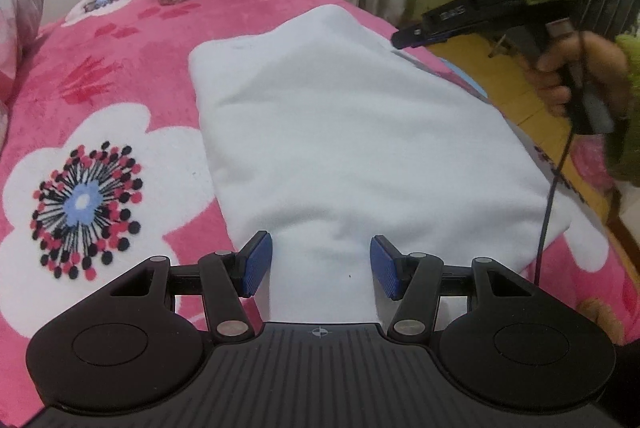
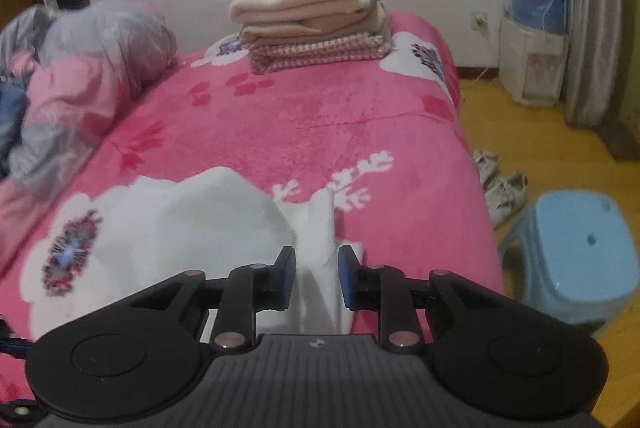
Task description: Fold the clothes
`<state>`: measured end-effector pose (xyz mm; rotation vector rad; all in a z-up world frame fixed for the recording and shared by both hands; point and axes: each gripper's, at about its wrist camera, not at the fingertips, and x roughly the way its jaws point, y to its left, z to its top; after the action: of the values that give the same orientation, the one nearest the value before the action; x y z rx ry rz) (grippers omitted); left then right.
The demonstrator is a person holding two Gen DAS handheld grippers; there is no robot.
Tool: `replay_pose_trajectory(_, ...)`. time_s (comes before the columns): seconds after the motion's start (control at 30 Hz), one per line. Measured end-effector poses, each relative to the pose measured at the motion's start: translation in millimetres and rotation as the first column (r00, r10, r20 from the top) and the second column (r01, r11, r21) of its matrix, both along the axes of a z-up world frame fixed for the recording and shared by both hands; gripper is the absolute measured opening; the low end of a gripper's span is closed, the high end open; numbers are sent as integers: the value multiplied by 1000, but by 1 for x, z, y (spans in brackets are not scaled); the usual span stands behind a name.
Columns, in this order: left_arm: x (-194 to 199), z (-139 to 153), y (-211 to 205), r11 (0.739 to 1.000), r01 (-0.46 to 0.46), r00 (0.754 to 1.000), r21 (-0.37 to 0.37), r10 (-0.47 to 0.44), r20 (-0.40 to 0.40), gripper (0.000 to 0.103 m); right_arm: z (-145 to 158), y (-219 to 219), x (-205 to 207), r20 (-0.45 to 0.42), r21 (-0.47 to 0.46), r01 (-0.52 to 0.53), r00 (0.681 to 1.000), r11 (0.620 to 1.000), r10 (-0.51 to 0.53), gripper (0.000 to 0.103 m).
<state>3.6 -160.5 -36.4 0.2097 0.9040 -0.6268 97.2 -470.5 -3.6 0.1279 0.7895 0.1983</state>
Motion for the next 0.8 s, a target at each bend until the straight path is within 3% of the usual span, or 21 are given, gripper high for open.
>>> replay_pose_trajectory(0.13,1,-3,5,999,1,1000,-36,-1,-6,55,-11,0,18,-8,9,-8,1000,1000,8,25)
replay_pose_trajectory(0.27,2,-7,9,998,9,1000,-66,-9,2,55,-17,-6,21,-4,87,-28,1000,996,28,3)
replay_pose_trajectory(0.5,5,-8,17,993,20,1000,-114,-21,-8,55,-12,-37,-10,61,275,132,986,952,-154,2)
replay_pose_trajectory(0.6,7,-9,19,991,24,1000,-132,-26,-15,55,-14,-43,-14,76,296,167,977,941,-198,2)
replay_pose_trajectory(0.73,8,-10,21,990,27,999,-142,-30,-13,55,-33,-52,-4,-15,281,212,976,936,-217,3)
replay_pose_trajectory(0.8,8,-10,21,989,31,999,-142,-32,-9,55,-37,-59,-3,-59,286,247,969,926,-240,8)
